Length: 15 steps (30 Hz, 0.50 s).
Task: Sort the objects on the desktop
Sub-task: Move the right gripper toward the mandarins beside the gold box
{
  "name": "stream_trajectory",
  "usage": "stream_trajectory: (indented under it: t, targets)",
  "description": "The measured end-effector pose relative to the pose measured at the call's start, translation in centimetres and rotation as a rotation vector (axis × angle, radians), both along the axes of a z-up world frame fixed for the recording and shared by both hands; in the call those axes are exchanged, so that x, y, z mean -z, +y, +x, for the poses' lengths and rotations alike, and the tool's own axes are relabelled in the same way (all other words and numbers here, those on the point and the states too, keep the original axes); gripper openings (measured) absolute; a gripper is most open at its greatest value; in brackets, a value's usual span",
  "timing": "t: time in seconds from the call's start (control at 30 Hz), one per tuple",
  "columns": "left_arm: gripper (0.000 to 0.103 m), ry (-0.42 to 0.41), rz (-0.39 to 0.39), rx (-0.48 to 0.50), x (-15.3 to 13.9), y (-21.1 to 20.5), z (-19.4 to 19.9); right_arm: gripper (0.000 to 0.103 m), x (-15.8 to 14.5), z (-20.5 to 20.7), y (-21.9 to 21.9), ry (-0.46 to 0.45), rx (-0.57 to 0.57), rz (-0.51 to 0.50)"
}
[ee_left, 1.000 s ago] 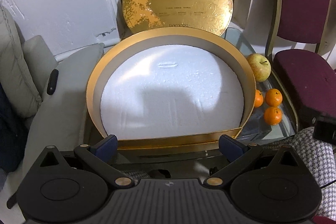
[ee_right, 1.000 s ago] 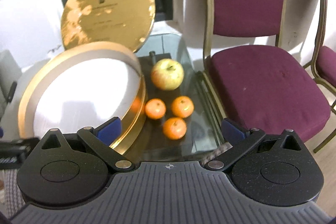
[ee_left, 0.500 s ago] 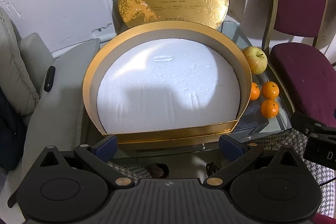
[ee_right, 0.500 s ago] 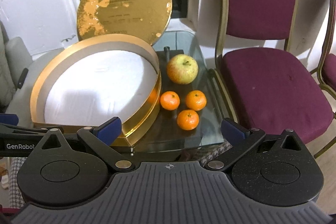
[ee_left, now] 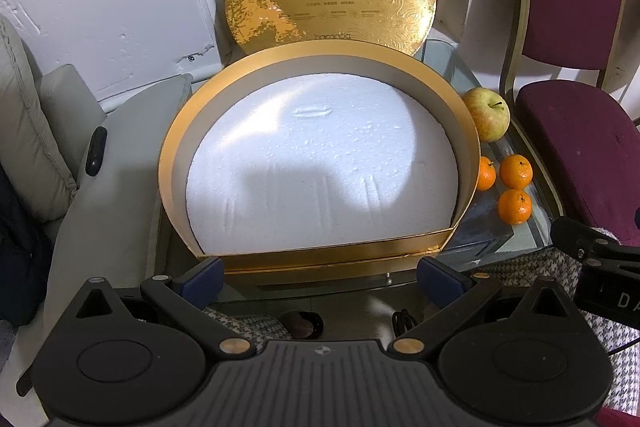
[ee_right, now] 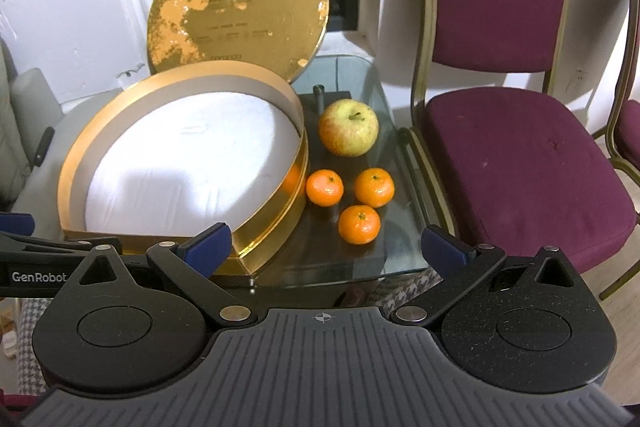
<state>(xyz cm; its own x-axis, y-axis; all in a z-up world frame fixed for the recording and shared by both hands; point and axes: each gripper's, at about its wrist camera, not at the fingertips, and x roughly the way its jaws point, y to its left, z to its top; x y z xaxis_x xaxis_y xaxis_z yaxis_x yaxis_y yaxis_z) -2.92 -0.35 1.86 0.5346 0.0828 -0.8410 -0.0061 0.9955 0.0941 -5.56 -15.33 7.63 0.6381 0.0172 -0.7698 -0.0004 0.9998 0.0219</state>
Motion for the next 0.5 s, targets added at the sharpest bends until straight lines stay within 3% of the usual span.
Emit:
stream_trajectory:
  t: [0.5]
  targets:
    - [0.102,0.005,-0.002,-0.002,0.14,0.19,-0.08,0.103,0.09,0.16,0.00,0.002,0.002,-0.006]
